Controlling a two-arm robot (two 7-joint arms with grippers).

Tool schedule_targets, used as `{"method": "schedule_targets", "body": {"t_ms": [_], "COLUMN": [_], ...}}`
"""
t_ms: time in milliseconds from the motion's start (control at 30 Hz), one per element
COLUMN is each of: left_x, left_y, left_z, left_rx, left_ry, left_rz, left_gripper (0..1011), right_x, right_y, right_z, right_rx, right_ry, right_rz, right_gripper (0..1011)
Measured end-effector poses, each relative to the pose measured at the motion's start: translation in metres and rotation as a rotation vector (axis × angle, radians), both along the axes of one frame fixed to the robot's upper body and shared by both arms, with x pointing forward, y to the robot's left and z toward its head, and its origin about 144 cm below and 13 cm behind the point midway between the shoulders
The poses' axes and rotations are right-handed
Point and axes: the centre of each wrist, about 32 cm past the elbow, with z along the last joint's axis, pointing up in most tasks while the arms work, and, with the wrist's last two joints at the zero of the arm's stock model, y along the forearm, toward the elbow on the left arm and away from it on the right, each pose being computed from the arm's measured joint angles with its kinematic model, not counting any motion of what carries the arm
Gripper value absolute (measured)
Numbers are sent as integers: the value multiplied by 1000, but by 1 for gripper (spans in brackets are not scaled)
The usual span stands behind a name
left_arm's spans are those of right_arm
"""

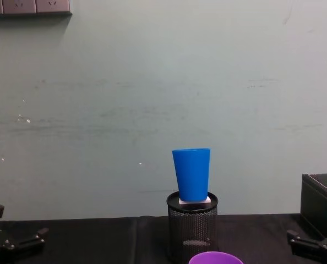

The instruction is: Pick up one cup with a gripper and tap it against the other cup.

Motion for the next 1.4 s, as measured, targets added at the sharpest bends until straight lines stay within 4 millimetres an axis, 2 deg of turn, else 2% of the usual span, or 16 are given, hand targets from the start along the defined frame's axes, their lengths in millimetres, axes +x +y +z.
{"method": "schedule_targets", "body": {"t_ms": [1400], "left_x": [0], "left_y": [0], "left_z": [0], "left_rx": [0], "left_ry": [0], "left_rz": [0], "left_gripper": [1000], "right_x": [0], "right_y": [0], "right_z": [0], "right_rx": [1], "right_ry": [-1], "right_rz": [1], "right_gripper": [1000]}}
